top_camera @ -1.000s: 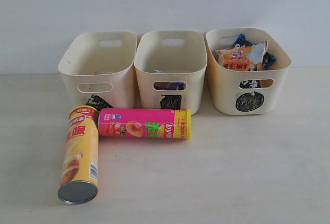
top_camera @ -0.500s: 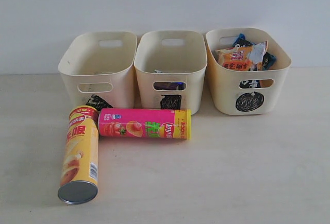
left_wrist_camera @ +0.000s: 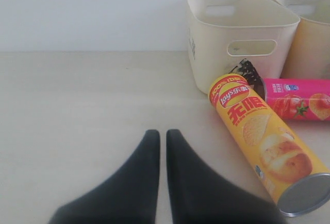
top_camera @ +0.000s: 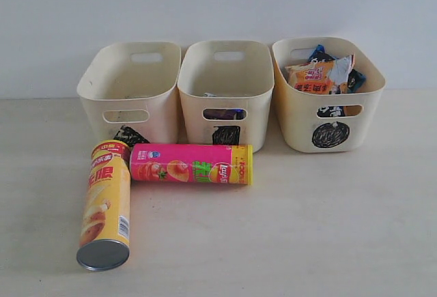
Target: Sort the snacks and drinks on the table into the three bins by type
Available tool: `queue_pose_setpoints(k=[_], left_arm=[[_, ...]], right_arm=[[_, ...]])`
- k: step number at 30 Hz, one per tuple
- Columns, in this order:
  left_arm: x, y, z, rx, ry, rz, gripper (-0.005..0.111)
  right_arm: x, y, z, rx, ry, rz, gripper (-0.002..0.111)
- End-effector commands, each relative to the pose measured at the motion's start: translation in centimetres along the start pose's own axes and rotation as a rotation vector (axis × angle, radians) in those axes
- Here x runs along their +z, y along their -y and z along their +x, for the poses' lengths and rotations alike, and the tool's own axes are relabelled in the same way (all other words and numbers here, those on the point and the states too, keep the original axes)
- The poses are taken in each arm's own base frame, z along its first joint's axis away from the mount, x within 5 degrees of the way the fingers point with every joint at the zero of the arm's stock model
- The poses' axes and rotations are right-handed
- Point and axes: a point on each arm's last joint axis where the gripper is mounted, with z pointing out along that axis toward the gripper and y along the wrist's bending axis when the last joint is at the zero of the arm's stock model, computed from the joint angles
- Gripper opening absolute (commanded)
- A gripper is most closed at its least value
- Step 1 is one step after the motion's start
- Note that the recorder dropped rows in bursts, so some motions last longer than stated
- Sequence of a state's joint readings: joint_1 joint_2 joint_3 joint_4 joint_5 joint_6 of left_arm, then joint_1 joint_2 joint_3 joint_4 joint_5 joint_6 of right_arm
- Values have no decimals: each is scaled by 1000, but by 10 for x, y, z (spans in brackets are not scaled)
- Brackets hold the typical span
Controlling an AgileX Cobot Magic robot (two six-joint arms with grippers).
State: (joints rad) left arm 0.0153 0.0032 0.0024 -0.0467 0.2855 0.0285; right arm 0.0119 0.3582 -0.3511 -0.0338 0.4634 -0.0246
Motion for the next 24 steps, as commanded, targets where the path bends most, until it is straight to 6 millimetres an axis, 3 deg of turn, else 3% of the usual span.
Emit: queue_pose_setpoints(k=[1, 11, 24], left_arm=[[0, 0, -2, -15, 13, -2, 4], [0, 0, -2, -15, 13, -2, 4], [0, 0, -2, -15, 13, -2, 4]], right_arm=[[-4, -1, 9, 12, 41, -6, 0], [-9, -4, 54, 48, 130, -5, 0], [5, -6, 89, 57, 114, -7, 0]])
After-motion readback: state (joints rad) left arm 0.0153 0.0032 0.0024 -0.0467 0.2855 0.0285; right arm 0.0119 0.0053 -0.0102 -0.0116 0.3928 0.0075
